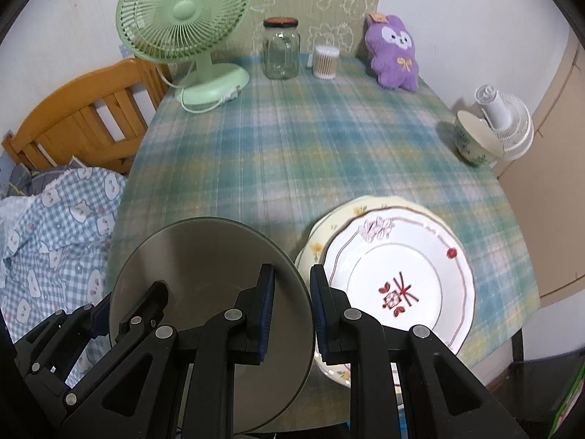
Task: Organize plates and bowls
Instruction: 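Lower the second bowl onto the first bowl and open the left tool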
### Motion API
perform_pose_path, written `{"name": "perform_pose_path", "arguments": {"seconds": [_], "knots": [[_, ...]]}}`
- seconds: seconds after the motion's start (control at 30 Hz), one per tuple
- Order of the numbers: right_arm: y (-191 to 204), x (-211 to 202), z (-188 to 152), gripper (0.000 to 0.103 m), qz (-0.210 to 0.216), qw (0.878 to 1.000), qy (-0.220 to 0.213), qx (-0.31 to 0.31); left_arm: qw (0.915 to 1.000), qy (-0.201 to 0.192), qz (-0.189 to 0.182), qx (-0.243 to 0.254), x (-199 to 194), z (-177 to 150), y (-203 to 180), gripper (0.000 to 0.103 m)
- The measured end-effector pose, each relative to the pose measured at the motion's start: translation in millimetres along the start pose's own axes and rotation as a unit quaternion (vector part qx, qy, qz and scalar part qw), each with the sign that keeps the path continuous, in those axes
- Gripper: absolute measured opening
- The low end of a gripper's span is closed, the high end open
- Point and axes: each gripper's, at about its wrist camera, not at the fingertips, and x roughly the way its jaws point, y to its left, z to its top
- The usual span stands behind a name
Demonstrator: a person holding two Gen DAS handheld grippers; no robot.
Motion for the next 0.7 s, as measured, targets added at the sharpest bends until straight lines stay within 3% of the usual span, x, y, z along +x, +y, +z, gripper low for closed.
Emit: {"name": "perform_pose_path", "arguments": {"seconds": [0.7], "knots": [[-5.3, 39.1, -8.5, 0.024, -0.005, 0.999, 0.038, 0.03, 0.9992, 0.03, 0.002, 0.026, 30.8, -5.7, -2.7, 0.019]]}}
